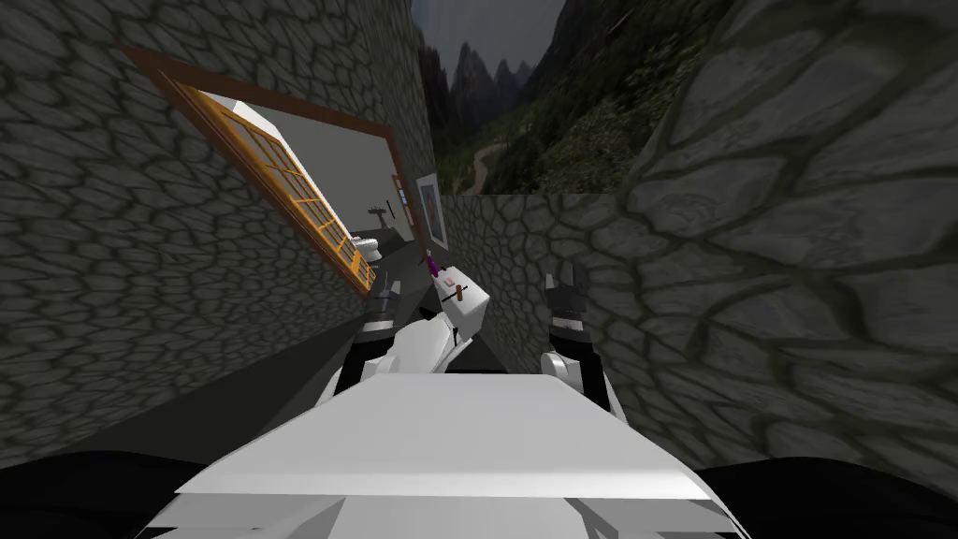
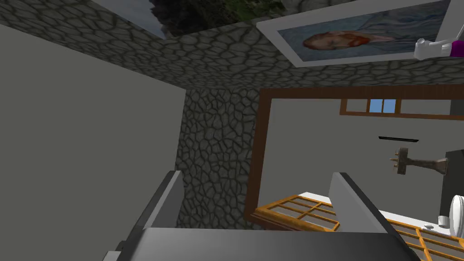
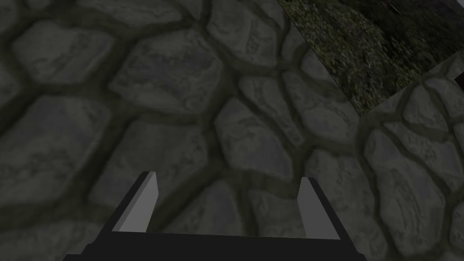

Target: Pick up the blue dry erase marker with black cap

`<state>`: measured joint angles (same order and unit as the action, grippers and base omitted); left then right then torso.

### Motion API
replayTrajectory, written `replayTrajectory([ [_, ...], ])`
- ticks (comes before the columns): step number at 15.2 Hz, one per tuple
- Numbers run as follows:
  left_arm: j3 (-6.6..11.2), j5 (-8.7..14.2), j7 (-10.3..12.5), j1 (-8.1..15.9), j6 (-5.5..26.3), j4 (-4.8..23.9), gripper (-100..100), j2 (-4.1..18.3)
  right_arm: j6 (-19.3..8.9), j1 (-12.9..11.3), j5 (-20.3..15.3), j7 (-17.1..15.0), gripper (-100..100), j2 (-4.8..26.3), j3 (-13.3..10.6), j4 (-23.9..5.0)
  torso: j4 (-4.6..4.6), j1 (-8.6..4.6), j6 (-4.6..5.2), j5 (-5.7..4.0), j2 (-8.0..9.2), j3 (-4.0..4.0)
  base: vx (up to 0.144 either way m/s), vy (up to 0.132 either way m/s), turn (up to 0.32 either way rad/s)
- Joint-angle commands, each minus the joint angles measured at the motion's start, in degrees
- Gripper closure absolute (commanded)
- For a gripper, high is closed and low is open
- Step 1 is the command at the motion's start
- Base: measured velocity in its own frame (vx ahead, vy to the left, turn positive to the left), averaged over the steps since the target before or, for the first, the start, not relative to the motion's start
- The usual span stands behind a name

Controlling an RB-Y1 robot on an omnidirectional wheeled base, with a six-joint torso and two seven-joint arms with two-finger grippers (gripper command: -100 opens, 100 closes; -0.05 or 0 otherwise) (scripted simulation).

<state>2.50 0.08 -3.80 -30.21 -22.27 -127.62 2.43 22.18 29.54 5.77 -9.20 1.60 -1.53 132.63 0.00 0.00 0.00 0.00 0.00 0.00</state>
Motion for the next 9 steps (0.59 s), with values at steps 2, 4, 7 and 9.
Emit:
replayTrajectory([
  [2, -0.44, -2.20, -2.14, 0.34, -1.04, 1.44, -100, 3.67, 0.00, -0.01, 0.00, 0.00, 0, 0.00, 0.00, 0.00, 0.00, 0.03, 0.03, 0.00, 0.01, 0.00, -0.003, 0.015, -0.175],
  [4, -0.66, -3.28, -3.19, 0.50, -1.55, 2.14, -100, 5.11, 0.00, -0.01, 0.00, 0.00, 0, 0.00, 0.00, 0.00, 0.00, 0.12, 0.02, 0.02, 0.01, 0.01, -0.002, 0.033, -0.139],
  [7, -1.20, -6.01, -5.85, 0.92, -2.84, 3.92, -100, 8.44, 0.00, -0.01, 0.00, 0.00, 0, 0.00, 0.00, 0.00, 0.00, 0.19, 0.02, 0.04, 0.02, 0.01, -0.008, 0.040, -0.184],
  [9, -1.53, -7.63, -7.43, 1.17, -3.61, 4.97, -100, 10.32, 0.00, -0.02, 0.00, 0.00, 0, 0.01, 0.00, 0.00, 0.00, 0.21, 0.06, 0.04, 0.03, 0.01, -0.008, 0.047, -0.282],
])
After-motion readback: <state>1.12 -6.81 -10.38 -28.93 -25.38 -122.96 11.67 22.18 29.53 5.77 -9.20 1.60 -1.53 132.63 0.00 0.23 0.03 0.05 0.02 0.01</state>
